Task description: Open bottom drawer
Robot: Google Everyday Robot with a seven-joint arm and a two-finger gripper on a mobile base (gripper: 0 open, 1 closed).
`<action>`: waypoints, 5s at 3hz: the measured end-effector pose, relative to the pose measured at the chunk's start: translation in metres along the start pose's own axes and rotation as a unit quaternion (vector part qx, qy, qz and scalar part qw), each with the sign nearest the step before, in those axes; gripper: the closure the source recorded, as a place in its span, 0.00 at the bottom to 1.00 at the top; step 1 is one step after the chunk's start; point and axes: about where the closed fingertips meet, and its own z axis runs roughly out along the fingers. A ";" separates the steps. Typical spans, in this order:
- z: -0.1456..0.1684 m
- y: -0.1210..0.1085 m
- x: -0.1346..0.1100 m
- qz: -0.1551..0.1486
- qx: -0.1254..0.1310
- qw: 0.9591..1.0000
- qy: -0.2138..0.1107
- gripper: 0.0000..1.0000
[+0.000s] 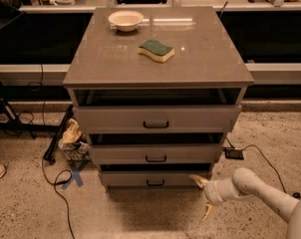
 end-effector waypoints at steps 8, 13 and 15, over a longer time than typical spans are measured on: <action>0.094 -0.094 0.118 -0.004 0.158 0.970 0.185 0.00; 0.088 -0.104 0.121 0.015 0.148 0.971 0.187 1.00; 0.088 -0.105 0.121 0.015 0.148 0.971 0.187 0.74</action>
Offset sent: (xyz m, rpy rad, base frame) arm 0.0592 -0.0225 -0.0487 -0.1352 -0.2807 -0.0683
